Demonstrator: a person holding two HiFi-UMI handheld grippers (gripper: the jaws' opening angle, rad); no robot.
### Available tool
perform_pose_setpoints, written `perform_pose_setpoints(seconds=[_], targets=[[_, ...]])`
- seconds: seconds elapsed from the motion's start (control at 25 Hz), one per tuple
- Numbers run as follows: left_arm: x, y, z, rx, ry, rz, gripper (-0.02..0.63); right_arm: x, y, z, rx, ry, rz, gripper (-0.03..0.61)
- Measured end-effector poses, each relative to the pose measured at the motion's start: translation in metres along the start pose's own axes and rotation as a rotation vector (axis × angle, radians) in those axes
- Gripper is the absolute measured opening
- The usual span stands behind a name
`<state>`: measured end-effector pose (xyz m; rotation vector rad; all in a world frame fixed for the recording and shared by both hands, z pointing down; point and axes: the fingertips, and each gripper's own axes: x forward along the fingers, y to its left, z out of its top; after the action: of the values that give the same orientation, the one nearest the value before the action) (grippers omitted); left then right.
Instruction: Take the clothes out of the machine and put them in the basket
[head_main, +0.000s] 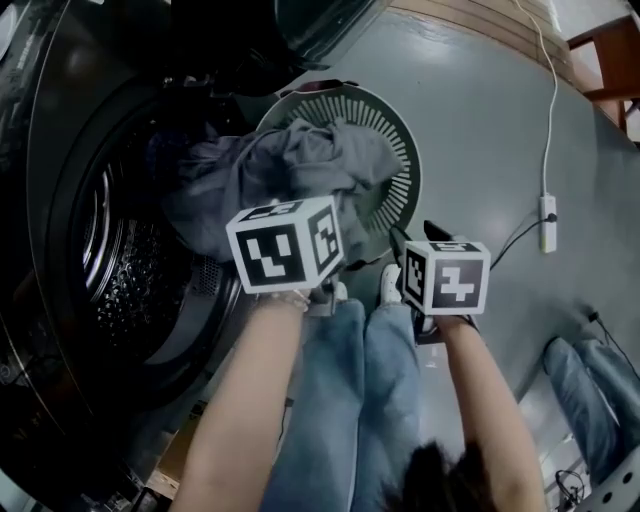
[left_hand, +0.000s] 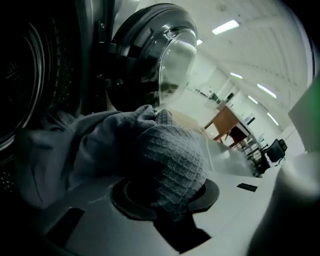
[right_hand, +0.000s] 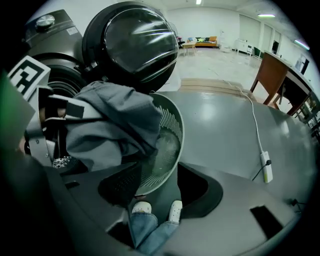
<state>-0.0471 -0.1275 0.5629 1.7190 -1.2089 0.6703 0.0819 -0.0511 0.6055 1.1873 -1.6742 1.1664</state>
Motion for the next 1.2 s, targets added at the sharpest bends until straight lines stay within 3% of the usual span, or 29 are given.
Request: perform_pose_setpoints(seconds=[0.16,0.28,0.36,0.4,0.44,0.56,0.68,0.84,1.2], targets=[[0.004,-0.025,0.019,-0.088,-0.073,-0.097,0.110,-0.002,-0.011,-0.001,0.010,0.003,-0.014,0.225],[0.003,-0.030,0.019,-0.110,-0.085,-0.134,0.116,-0.003,-0.014,0.001,0.018,0.001,-0.016,0.224],[0.007,-0.028,0.011,-0.087,-0.042,-0.118,0.195,-0.004,-0.014,0.004,0.022,-0.001,-0.014,0.224],[0.010,-0.025,0.007,-0.065,-0.014,-0.095,0.308,-0.004,-0.013,0.005,0.022,-0.002,-0.013,0.224],[0.011,-0.021,0.003,-0.040,0.008,-0.064,0.369,-0.003,-0.013,0.007,0.021,-0.004,-0.011,0.224],[0.007,0.002,-0.001,0.051,0.013,0.056,0.476,-0.001,-0.010,0.010,0.012,-0.006,-0.009,0.224],[-0.002,0.030,-0.004,0.154,0.015,0.160,0.489,0.002,-0.005,0.009,0.005,0.000,-0.001,0.225],[-0.017,0.075,-0.013,0.217,0.039,0.269,0.491,0.008,0.003,0.003,-0.017,0.022,0.009,0.224],[-0.055,0.171,-0.006,0.221,0.015,0.526,0.491,0.026,0.024,-0.001,-0.084,0.074,0.038,0.224]])
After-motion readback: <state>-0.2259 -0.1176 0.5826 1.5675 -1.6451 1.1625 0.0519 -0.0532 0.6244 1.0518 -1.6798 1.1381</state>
